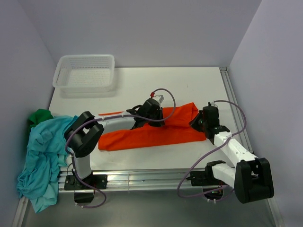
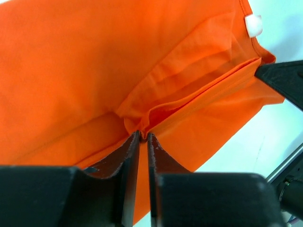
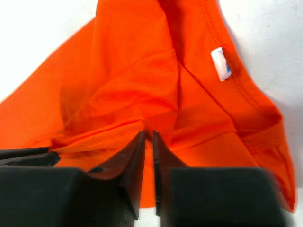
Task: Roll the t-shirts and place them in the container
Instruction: Fold the tshirt
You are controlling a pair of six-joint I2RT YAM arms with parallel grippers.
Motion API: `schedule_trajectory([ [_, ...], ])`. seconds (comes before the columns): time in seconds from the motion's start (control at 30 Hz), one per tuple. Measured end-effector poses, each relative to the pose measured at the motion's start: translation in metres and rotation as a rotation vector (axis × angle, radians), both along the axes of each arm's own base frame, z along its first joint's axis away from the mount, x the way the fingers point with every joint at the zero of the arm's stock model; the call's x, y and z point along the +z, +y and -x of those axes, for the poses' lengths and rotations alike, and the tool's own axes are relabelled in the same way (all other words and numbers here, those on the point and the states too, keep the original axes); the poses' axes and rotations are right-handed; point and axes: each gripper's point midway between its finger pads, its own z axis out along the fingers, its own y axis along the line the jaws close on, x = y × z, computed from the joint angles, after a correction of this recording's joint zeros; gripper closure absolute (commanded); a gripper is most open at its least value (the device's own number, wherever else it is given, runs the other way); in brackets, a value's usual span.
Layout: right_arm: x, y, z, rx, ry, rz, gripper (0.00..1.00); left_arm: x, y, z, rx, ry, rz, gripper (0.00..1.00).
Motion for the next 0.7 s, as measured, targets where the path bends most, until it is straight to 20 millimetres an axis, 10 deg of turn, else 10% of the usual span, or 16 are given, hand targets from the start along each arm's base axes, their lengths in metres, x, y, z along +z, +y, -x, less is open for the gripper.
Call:
schedule_trajectory([
  [0.17, 0.004, -0.001, 0.006, -0.012, -0.014, -0.004, 0.62, 0.0, -0.001, 0.009, -0.022, -0.016, -0.013, 0.62],
  [0.43, 0.007, -0.003, -0.002, -0.013, 0.001, 0.021, 0.75, 0.008, -0.004, 0.024, -0.06, -0.054, 0.002, 0.62],
  [0.7, -0.002, 0.018, -0.031, 0.066, 0.047, -0.016, 0.89, 0.065, 0.006, 0.025, -0.059, -0.175, 0.084, 0.62],
])
